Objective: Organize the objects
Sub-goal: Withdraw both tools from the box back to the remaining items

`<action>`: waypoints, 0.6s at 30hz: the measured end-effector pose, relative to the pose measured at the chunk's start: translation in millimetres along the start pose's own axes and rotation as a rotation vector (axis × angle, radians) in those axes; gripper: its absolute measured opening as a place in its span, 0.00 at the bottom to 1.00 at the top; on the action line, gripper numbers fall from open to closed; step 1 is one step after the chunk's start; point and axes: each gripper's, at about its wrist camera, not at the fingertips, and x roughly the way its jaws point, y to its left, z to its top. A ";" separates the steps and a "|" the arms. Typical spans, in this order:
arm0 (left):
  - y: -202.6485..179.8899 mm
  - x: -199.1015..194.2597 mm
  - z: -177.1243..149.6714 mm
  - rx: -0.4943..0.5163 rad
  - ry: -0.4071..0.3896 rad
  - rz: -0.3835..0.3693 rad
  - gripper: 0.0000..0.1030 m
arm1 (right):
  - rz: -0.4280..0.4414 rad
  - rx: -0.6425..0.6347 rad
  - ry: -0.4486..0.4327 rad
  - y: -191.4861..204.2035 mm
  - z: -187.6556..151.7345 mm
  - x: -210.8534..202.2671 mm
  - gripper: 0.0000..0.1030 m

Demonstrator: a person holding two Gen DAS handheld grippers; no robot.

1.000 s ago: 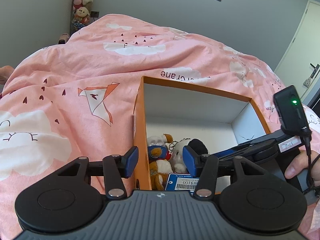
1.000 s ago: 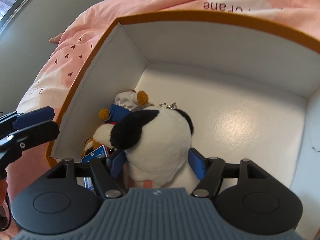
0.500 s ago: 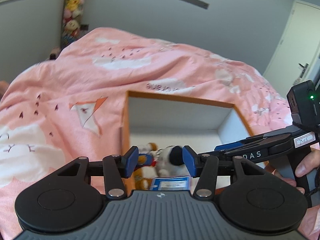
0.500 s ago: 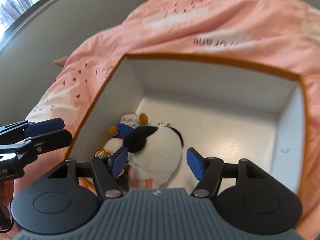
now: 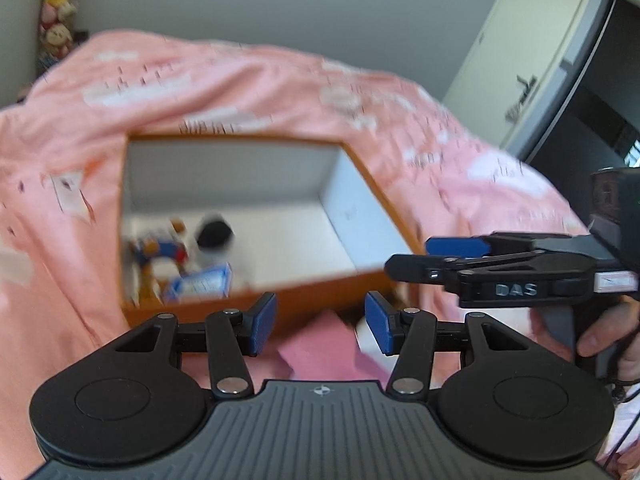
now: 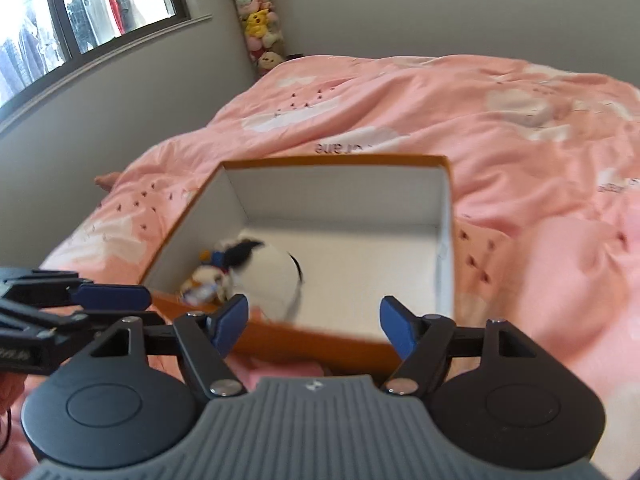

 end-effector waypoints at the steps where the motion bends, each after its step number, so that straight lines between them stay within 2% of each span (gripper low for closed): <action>1: -0.8 4.7 -4.4 -0.009 0.023 -0.020 0.58 | -0.014 -0.007 -0.001 0.5 -8.9 -6.1 0.71; 3: -2.2 13.5 -14.7 -0.035 0.075 -0.075 0.57 | -0.038 -0.023 -0.004 1.8 -27.0 -17.2 0.70; 6: -9.3 33.0 -29.8 -0.037 0.182 -0.179 0.57 | -0.077 -0.026 0.051 1.1 -51.6 -24.3 0.57; 7: -12.0 40.9 -34.7 -0.039 0.221 -0.199 0.57 | -0.090 -0.021 0.074 0.0 -59.3 -25.0 0.56; 11: -18.7 66.8 -49.5 -0.020 0.327 -0.202 0.58 | -0.152 -0.020 0.135 -4.5 -86.7 -27.1 0.55; 18: -23.4 94.5 -60.3 -0.011 0.405 -0.198 0.61 | -0.170 -0.008 0.189 -13.1 -112.6 -28.1 0.55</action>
